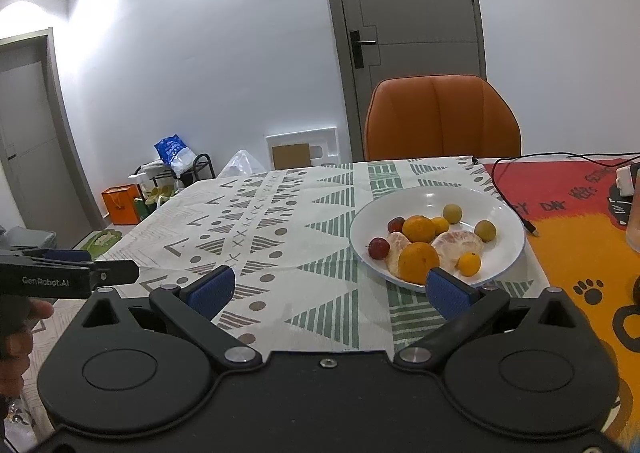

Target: Organize fruits

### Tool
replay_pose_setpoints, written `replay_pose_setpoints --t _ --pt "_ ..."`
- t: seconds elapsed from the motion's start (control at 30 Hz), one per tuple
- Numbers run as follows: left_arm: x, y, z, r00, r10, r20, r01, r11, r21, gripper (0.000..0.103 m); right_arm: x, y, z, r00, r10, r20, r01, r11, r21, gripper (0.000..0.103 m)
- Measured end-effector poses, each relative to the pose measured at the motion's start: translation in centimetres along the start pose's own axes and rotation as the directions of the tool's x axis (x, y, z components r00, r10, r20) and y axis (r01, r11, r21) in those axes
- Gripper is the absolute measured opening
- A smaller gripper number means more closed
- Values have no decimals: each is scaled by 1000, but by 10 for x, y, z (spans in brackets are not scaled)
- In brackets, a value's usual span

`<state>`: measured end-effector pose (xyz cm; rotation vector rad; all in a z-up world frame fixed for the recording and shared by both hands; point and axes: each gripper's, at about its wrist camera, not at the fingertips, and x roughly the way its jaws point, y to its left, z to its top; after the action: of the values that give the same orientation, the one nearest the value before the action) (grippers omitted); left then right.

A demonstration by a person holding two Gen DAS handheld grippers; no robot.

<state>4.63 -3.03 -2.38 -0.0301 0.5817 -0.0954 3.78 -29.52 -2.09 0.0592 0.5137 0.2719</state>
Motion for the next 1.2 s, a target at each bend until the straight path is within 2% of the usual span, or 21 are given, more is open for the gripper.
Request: replay_pose_setpoints --t 0.4,1.2 --pt "0 -10 0 1000 -22 0 22 999 27 94 1 -3 -2 1000 -5 1 5 1000 12 103" --pt "0 -12 3 999 -38 -15 38 999 12 94 1 -5 -5 1000 -10 -1 10 1000 22 103"
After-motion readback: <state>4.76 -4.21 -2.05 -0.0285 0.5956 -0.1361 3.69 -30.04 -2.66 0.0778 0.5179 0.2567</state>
